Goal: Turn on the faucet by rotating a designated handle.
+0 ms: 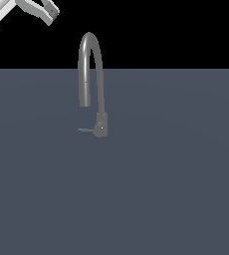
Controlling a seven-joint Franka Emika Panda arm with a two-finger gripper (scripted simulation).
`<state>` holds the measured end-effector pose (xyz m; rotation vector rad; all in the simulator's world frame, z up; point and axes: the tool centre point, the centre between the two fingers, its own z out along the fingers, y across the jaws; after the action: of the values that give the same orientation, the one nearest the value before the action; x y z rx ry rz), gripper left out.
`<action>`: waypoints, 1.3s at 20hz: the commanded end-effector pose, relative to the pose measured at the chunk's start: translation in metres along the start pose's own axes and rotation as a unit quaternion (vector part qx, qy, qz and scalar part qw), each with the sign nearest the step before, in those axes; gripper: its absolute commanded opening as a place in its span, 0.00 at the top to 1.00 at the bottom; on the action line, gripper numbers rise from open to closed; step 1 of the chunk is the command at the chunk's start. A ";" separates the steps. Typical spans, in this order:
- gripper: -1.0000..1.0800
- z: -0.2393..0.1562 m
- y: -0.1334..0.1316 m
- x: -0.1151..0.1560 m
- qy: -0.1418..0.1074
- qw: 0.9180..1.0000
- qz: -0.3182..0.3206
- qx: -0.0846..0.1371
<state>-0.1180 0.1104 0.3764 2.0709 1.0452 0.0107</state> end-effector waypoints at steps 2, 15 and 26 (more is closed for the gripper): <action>1.00 0.007 -0.009 0.015 0.000 0.999 -0.038 -0.035; 1.00 0.034 -0.042 0.056 0.000 0.977 -0.156 -0.147; 1.00 0.060 -0.068 0.082 -0.001 0.942 -0.242 -0.230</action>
<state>-0.0910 0.1488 0.2702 1.3989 1.3653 0.0028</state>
